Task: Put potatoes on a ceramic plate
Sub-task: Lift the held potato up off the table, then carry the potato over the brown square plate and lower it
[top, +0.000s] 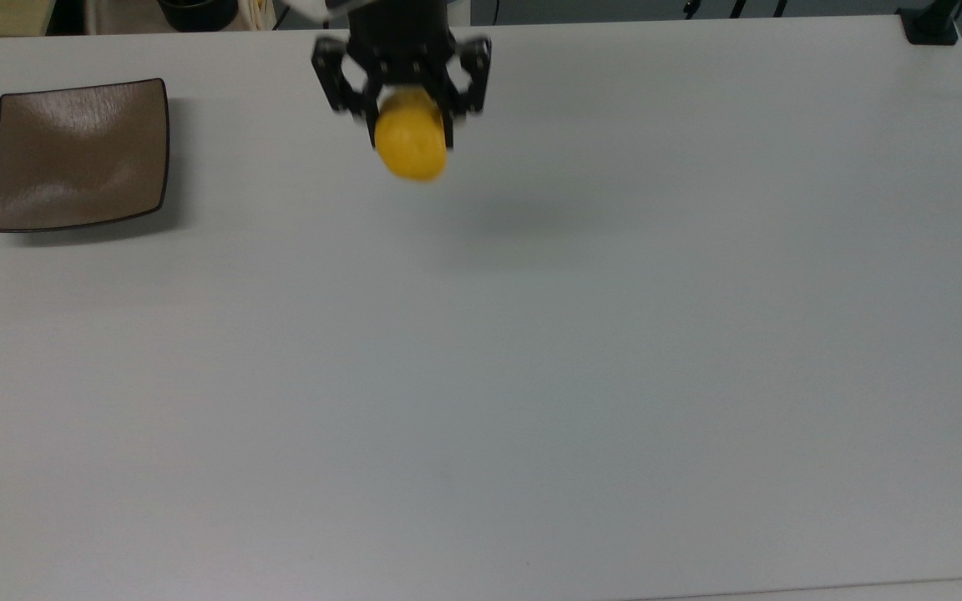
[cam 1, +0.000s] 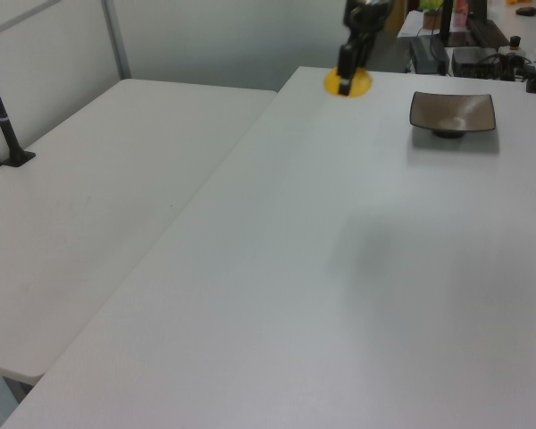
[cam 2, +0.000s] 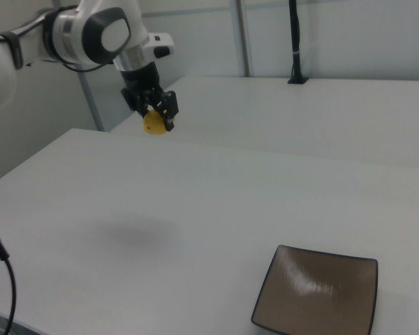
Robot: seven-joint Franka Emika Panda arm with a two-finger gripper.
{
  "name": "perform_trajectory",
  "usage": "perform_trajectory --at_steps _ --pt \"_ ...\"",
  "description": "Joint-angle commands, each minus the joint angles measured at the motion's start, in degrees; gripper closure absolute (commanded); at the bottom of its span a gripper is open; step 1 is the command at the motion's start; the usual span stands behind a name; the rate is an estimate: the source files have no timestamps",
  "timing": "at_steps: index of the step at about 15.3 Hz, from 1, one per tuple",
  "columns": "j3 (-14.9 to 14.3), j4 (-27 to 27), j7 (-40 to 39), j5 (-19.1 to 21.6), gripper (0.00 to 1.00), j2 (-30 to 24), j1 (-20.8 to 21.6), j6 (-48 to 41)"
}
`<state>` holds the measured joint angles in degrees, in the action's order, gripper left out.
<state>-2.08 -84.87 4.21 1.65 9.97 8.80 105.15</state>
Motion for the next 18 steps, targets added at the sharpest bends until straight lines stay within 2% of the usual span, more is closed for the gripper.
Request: perform_trajectory --at_steps 1,3,6,11,15,18 --pt "-0.82 -11.27 -12.25 1.25 0.76 -12.42 -3.15 -5.98" --pt "-0.82 -11.37 -18.07 1.25 0.76 -14.18 -6.49 -9.34" --pt "-0.82 -11.55 -26.51 1.25 0.76 -16.47 -14.05 -9.18" --pt "-0.82 -11.72 -39.88 1.16 0.76 -14.81 -27.84 -5.50" --pt "-0.82 -11.90 -41.92 1.16 0.76 -8.77 -35.50 -0.07" --pt "-0.82 -12.16 -42.01 0.81 0.76 -4.54 -37.53 3.73"
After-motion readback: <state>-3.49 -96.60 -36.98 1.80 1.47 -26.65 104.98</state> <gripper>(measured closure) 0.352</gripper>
